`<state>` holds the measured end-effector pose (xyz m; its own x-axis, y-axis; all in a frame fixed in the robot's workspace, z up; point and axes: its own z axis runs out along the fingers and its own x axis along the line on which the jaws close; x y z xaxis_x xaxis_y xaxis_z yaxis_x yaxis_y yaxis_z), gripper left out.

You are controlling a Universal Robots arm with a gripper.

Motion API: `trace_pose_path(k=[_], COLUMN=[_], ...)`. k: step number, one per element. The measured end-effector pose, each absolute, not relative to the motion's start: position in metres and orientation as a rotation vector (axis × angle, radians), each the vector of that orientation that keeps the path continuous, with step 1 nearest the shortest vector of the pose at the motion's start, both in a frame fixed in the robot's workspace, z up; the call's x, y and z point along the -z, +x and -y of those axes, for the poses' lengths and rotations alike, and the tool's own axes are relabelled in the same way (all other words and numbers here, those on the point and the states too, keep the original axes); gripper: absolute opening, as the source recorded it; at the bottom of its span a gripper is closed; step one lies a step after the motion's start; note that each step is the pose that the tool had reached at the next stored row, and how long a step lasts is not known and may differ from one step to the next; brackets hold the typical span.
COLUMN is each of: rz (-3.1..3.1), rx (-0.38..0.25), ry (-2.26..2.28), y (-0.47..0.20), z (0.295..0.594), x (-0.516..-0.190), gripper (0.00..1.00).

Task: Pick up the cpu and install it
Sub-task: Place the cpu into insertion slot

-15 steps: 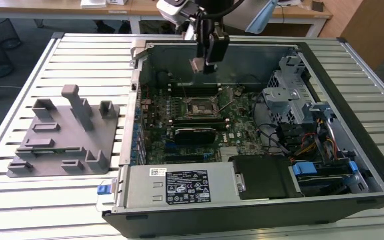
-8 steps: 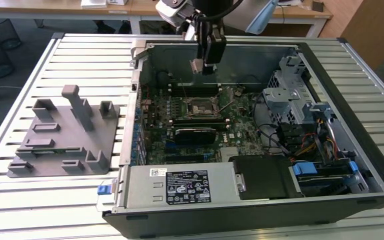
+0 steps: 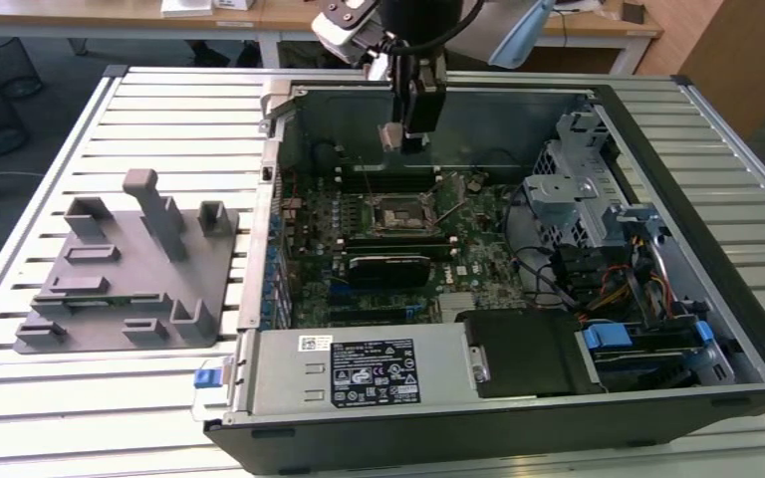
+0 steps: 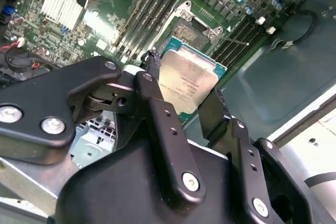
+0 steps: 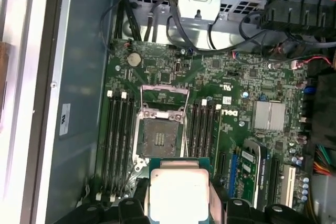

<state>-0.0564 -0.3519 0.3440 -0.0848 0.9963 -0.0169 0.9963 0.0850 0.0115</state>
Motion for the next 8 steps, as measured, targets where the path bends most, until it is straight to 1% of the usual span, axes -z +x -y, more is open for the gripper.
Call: trace_pose_path(k=[8], rz=[-2.281], rx=[0.007], ry=[2.129], y=[-0.055], z=[0.35], x=[-0.331], gripper=[0.54])
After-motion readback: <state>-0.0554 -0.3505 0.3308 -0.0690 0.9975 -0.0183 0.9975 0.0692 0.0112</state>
